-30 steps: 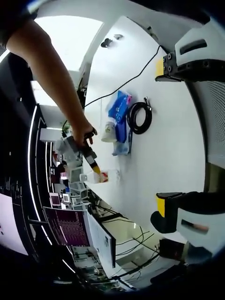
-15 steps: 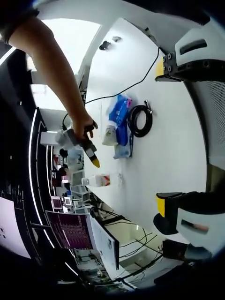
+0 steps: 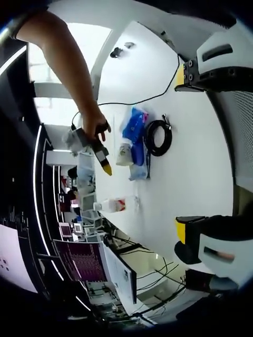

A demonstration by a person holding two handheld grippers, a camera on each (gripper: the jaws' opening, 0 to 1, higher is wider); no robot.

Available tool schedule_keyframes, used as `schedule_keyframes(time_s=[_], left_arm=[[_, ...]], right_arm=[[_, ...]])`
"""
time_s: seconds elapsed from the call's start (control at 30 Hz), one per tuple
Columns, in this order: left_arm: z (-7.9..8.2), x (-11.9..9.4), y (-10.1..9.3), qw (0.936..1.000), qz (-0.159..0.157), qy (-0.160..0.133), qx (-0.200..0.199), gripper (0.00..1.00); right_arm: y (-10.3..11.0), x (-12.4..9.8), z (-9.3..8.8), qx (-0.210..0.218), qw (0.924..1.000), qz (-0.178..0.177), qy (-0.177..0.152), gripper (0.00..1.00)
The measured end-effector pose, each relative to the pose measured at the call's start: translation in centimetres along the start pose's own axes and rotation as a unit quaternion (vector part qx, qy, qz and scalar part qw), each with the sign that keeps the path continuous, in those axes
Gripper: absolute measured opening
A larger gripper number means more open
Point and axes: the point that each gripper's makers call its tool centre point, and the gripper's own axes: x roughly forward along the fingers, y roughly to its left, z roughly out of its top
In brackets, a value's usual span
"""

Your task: Arrange the tabletop items into an orderly group along one side of the table until the central work area is clear of visible clutter.

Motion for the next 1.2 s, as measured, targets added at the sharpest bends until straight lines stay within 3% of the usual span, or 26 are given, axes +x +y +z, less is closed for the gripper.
schedule_keyframes(time_s=[0.33, 0.67, 1.2], left_arm=[[0.0, 0.0, -0.2, 1.0, -0.004, -0.001, 0.008, 0.99], [-0.2, 0.0, -0.4, 0.9999, -0.008, 0.005, 0.013, 0.98], [-0.2, 0.0, -0.5, 0.9998, -0.014, 0.003, 0.016, 0.98]], right_arm=[[-0.1, -2.0, -1.4, -0.023, 0.9997, 0.005, 0.001, 0.6], [1.4, -4.3, -2.4, -0.045, 0.9988, 0.015, 0.007, 0.71], [-0.2, -5.3, -4.3, -0.081, 0.9956, 0.014, 0.046, 0.87]])
